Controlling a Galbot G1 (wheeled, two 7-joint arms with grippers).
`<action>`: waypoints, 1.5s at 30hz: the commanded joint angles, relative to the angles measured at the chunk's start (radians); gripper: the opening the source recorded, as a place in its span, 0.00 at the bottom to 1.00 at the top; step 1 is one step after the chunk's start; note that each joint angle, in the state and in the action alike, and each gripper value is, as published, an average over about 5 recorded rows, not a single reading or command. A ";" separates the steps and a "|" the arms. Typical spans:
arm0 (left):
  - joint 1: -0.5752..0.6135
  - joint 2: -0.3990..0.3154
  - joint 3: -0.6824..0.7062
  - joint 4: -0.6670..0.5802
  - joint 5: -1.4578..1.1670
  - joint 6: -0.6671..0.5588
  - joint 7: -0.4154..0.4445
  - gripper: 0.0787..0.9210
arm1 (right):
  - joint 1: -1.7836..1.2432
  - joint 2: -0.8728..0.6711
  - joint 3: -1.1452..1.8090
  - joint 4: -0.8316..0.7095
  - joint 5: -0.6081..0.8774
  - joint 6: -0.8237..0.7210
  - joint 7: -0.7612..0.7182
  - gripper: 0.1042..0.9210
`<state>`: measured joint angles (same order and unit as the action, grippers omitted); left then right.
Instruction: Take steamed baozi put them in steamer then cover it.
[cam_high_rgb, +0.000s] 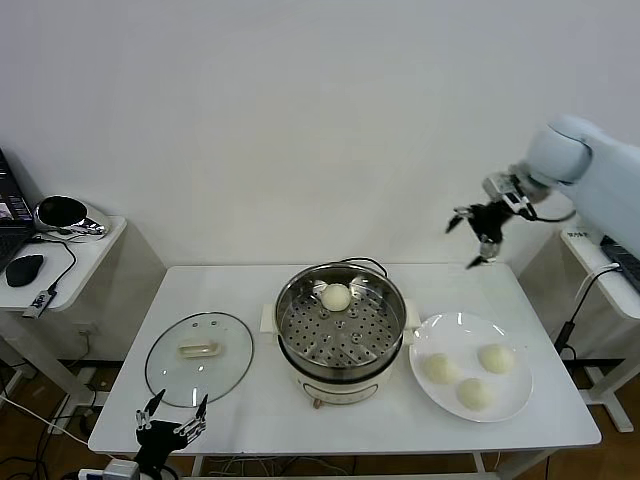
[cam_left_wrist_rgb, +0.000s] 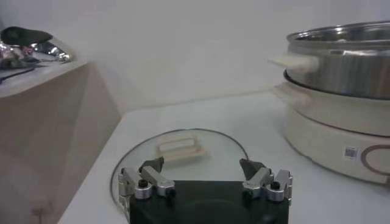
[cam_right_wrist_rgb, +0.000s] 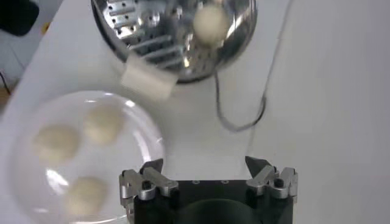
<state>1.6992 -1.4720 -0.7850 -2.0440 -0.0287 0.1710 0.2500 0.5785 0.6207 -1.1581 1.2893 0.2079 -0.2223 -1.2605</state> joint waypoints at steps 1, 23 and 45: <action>0.008 -0.003 0.000 -0.004 0.005 0.000 0.001 0.88 | -0.113 -0.107 0.011 0.190 -0.007 -0.378 -0.009 0.88; 0.011 -0.015 -0.007 0.013 0.024 0.000 0.005 0.88 | -0.471 0.055 0.212 0.125 -0.199 -0.235 0.145 0.88; 0.005 -0.018 -0.005 0.028 0.028 0.001 0.005 0.88 | -0.618 0.087 0.283 0.082 -0.274 -0.272 0.168 0.88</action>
<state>1.7045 -1.4911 -0.7901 -2.0185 -0.0007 0.1717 0.2545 0.0054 0.6975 -0.8924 1.3790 -0.0470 -0.4914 -1.1027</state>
